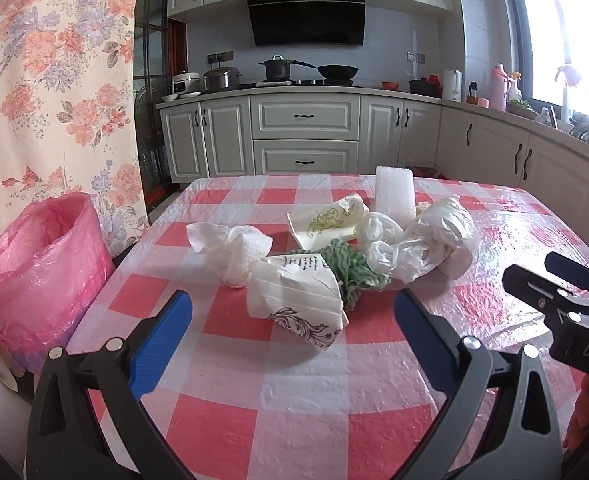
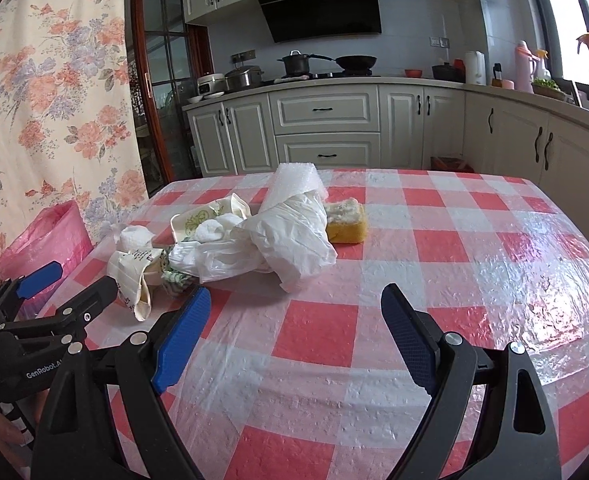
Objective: Collect trash
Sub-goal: 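Reach the right gripper toward the white plastic bag on the table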
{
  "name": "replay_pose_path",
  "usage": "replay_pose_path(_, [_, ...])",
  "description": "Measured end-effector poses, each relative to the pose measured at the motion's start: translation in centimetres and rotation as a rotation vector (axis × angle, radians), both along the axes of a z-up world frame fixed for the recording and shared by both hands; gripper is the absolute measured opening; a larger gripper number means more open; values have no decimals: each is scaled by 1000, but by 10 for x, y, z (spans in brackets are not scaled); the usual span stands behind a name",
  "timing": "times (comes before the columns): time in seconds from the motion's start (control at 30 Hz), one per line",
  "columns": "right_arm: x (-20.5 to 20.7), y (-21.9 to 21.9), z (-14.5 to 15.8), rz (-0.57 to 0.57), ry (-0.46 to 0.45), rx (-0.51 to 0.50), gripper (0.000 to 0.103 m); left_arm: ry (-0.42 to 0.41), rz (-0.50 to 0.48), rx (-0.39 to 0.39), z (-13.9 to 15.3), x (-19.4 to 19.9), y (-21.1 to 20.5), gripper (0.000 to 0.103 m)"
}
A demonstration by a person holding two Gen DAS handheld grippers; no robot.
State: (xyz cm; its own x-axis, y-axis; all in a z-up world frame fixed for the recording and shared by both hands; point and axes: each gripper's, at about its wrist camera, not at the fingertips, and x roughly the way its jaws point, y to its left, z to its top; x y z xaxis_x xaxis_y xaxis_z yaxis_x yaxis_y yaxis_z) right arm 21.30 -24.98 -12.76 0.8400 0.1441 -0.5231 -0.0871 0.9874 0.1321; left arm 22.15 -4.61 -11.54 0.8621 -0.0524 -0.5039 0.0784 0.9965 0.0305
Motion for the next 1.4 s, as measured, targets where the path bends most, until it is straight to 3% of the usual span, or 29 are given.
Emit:
replay_pose_path(0.33, [9, -3, -6, -34, 54, -3, 82, 14, 1, 32, -3, 2, -5, 98])
replay_pose_path(0.73, [44, -2, -15, -30, 141, 16, 82, 74, 27, -34, -9, 13, 10, 98])
replay_pose_path(1.4, [105, 3, 1, -29, 112, 148, 87, 93, 23, -9, -11, 16, 5, 98])
